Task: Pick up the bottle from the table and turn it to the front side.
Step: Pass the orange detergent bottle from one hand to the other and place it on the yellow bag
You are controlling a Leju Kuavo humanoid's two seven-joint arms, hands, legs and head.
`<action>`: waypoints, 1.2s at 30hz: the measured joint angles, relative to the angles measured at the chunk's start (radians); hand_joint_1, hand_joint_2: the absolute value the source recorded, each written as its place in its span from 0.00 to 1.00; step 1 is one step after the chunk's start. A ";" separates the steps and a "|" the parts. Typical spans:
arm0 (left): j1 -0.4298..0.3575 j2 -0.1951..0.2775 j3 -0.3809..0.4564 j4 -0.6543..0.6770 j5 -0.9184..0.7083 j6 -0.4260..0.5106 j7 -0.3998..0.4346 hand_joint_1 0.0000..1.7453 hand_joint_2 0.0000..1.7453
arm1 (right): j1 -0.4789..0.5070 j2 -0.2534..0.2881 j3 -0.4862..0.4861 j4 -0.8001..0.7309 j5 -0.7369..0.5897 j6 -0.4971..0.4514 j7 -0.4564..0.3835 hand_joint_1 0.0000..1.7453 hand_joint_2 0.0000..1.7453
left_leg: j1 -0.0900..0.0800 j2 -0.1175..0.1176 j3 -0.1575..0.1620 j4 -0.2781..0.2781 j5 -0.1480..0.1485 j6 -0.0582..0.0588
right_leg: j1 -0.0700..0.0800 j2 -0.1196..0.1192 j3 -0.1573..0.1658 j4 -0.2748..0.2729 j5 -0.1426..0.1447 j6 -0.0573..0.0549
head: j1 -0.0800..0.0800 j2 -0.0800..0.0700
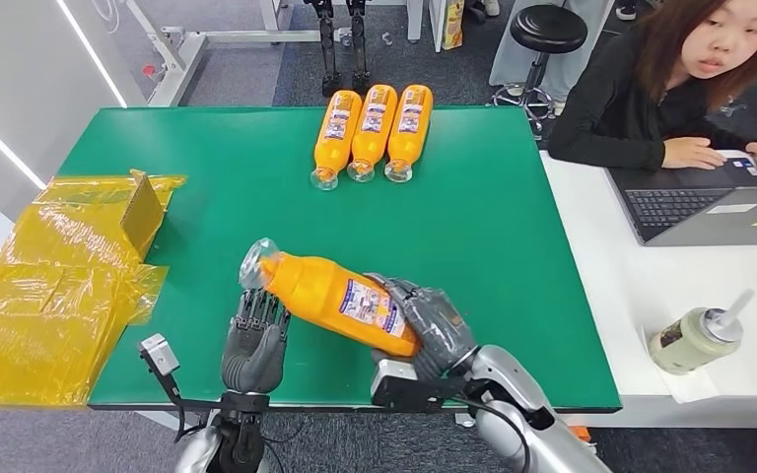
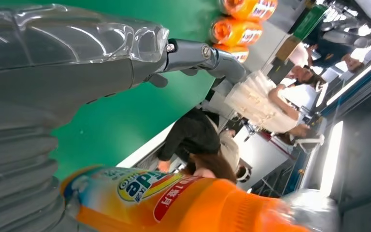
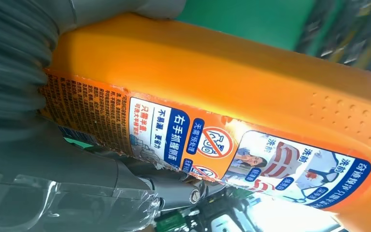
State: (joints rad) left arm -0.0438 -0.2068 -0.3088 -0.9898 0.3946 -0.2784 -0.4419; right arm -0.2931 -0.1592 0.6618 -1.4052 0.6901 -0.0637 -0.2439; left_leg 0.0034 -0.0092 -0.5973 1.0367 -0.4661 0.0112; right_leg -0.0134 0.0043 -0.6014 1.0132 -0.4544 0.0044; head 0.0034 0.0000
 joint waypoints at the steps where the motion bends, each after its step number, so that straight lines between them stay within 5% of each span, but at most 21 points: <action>1: -0.002 0.000 -0.006 -0.002 0.001 0.002 0.002 0.00 1.00 | 0.004 0.016 0.003 0.000 0.004 -0.002 0.001 1.00 1.00 | 0.000 0.000 0.000 0.000 0.000 0.000 | 0.000 0.000 0.000 0.000 0.000 0.000 | 0.000 0.000; 14: -0.063 0.001 -0.037 -0.013 0.016 -0.020 0.028 0.00 1.00 | 0.058 0.166 0.010 -0.028 0.084 0.048 0.091 1.00 1.00 | 0.001 0.000 0.000 0.000 0.000 0.000 | 0.000 0.000 0.000 0.000 0.000 -0.001 | 0.000 0.000; 36: -0.015 0.029 -0.046 -0.117 0.013 0.019 0.041 0.00 1.00 | 0.080 0.206 0.015 0.015 0.047 0.084 0.024 1.00 1.00 | 0.000 0.002 0.000 0.000 0.000 0.000 | 0.000 0.001 0.000 0.000 0.000 -0.001 | 0.000 0.000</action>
State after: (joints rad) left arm -0.0587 -0.1776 -0.3548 -1.1066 0.4074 -0.2590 -0.4009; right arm -0.2128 0.0467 0.6769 -1.3897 0.7374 0.0200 -0.2201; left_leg 0.0039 -0.0072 -0.5973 1.0368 -0.4658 0.0107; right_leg -0.0134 0.0057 -0.6018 1.0136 -0.4543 0.0037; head 0.0035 0.0000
